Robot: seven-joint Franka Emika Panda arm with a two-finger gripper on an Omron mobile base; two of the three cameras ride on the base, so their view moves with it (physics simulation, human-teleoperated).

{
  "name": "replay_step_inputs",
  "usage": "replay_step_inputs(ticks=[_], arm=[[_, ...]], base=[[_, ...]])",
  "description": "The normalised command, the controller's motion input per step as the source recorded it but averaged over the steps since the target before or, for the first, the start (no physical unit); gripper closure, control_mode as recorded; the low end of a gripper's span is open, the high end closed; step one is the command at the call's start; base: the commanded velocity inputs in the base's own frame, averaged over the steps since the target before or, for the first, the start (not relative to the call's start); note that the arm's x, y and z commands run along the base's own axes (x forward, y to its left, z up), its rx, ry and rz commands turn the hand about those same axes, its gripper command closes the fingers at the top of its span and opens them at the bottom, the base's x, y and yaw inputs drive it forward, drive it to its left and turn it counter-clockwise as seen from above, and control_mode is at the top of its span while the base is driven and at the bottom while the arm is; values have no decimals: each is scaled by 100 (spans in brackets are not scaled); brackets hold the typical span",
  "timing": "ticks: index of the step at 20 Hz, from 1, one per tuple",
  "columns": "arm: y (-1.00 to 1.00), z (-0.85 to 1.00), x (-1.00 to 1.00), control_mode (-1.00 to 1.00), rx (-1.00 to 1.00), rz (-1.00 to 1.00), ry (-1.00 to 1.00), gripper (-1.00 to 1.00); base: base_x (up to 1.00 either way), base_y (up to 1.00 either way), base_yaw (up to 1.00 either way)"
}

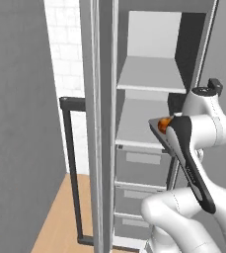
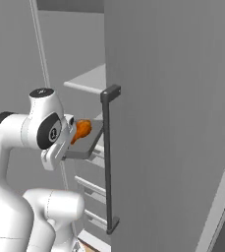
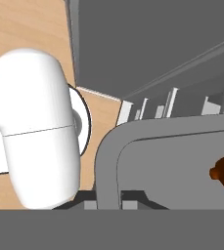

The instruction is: Take the meat container that has the chicken drumstick and place it on the second highest rack of the freezer. Then take the vegetable container that has the eggplant and avocado and place it on the highest rack of the freezer.

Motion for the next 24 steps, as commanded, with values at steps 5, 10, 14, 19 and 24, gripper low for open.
replay_step_inputs(ticks=[5, 10, 14, 19, 24], arm=[[0, 0, 0, 100, 0, 0, 0, 100], [0, 0, 0, 100, 0, 0, 0, 100], [0, 0, 0, 100, 0, 0, 0, 100], [0, 0, 0, 100, 0, 0, 0, 100], [0, 0, 0, 100, 0, 0, 0, 100]], base=[[3, 34, -28], [11, 42, -27], [21, 57, -23], [11, 59, -22], [12, 66, -20]])
